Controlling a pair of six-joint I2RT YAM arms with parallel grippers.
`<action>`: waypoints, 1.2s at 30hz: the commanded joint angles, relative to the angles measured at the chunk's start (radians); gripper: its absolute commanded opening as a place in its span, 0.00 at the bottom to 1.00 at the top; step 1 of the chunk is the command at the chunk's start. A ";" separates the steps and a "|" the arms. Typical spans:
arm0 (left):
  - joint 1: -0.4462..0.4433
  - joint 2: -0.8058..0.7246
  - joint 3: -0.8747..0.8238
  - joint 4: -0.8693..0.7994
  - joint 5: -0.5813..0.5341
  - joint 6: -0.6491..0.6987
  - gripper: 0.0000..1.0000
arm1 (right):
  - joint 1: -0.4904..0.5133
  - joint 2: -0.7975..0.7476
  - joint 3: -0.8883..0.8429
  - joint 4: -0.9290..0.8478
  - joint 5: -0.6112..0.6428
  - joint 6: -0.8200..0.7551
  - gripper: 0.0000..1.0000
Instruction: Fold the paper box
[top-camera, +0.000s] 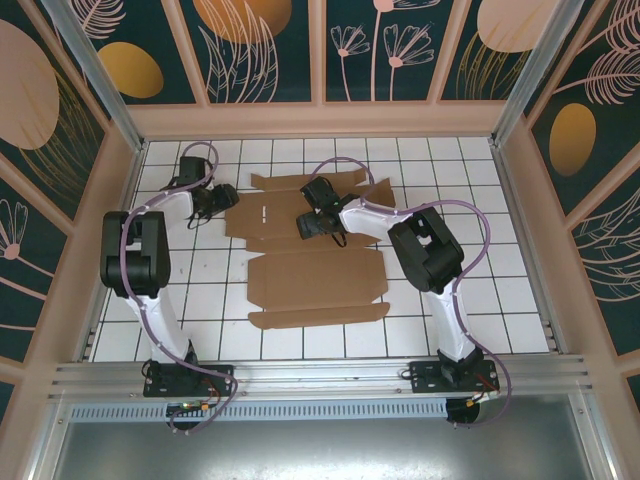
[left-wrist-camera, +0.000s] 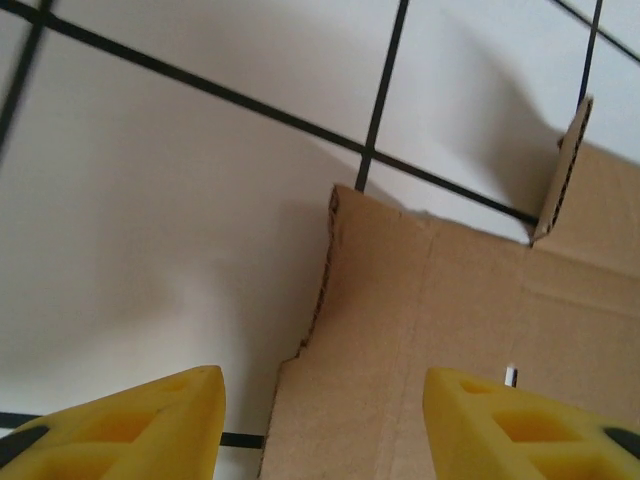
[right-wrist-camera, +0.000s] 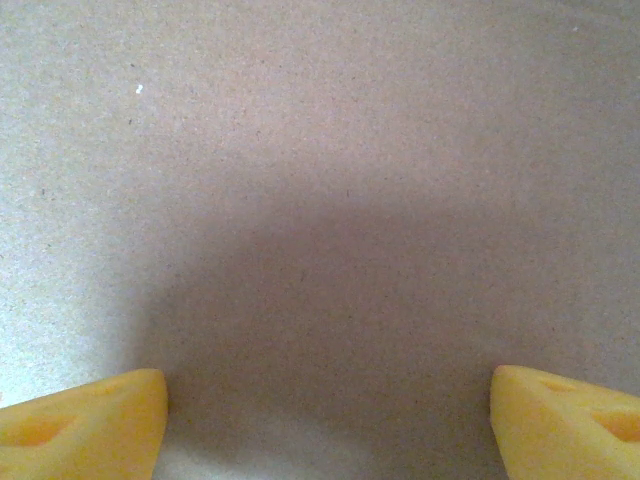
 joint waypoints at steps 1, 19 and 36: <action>0.001 0.032 -0.017 0.011 0.116 0.043 0.53 | 0.006 0.111 -0.074 -0.103 -0.110 -0.002 0.83; 0.001 0.083 -0.093 0.218 0.489 -0.081 0.38 | 0.006 0.127 -0.064 -0.116 -0.092 -0.019 0.79; -0.042 -0.029 -0.030 0.052 0.284 -0.024 0.06 | 0.006 0.119 -0.056 -0.120 -0.083 -0.014 0.77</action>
